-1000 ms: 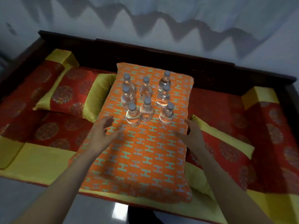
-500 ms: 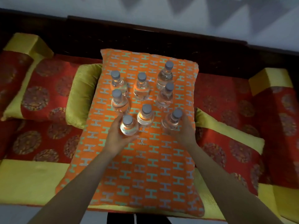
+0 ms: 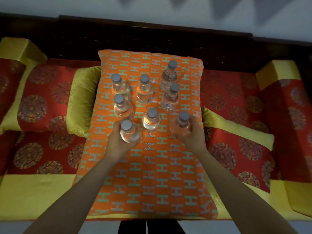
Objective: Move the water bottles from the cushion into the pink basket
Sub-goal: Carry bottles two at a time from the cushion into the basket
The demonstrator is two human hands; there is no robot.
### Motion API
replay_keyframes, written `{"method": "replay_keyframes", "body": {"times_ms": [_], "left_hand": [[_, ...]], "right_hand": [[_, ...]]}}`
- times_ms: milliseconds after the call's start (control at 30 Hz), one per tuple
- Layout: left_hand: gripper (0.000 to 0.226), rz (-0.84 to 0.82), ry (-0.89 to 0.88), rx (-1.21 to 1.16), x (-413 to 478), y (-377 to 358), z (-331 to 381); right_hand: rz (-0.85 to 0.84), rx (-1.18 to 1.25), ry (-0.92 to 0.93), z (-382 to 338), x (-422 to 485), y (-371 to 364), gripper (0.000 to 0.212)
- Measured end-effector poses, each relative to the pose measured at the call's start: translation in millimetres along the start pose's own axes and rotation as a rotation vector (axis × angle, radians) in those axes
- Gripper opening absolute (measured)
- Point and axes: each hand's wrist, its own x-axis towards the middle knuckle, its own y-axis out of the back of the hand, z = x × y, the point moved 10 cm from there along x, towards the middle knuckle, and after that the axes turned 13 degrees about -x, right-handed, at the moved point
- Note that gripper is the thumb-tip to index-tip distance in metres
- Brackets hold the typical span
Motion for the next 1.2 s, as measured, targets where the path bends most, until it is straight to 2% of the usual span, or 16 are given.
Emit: {"method": "replay_keyframes", "body": {"times_ms": [67, 167, 400, 500, 700, 767, 933, 1000, 1100, 1200], "left_hand": [[0.084, -0.001, -0.004, -0.014, -2, 9, 10], [0.082, -0.028, -0.011, -0.061, -2, 18, 21], [0.062, -0.104, -0.086, -0.172, -9, 18, 71], [0.066, -0.145, -0.084, -0.171, -9, 13, 83], [0.065, -0.226, -0.003, -0.166, -11, -5, 84], [0.064, -0.282, -0.004, -0.139, -16, -22, 90], [0.042, -0.441, -0.084, -0.069, -35, -97, 124], [0.037, -0.484, -0.113, -0.043, -44, -126, 133], [0.042, -0.58, -0.125, 0.009, -71, -181, 146], [0.036, -0.631, -0.079, -0.066, -88, -217, 152]], "right_hand": [[0.061, 0.038, 0.0, -5, -9, 13, 0.055], [0.083, 0.085, -0.015, -8, -14, 24, 0.052], [0.164, 0.217, -0.099, -18, -38, 61, 0.068], [0.18, 0.267, -0.189, -11, -51, 75, 0.078], [0.237, 0.26, -0.299, 1, -85, 103, 0.074], [0.27, 0.272, -0.34, 12, -107, 117, 0.072], [0.425, 0.298, -0.451, 50, -172, 172, 0.056], [0.48, 0.313, -0.478, 62, -197, 195, 0.057], [0.599, 0.332, -0.539, 91, -249, 238, 0.061], [0.667, 0.3, -0.566, 104, -279, 265, 0.059]]}}
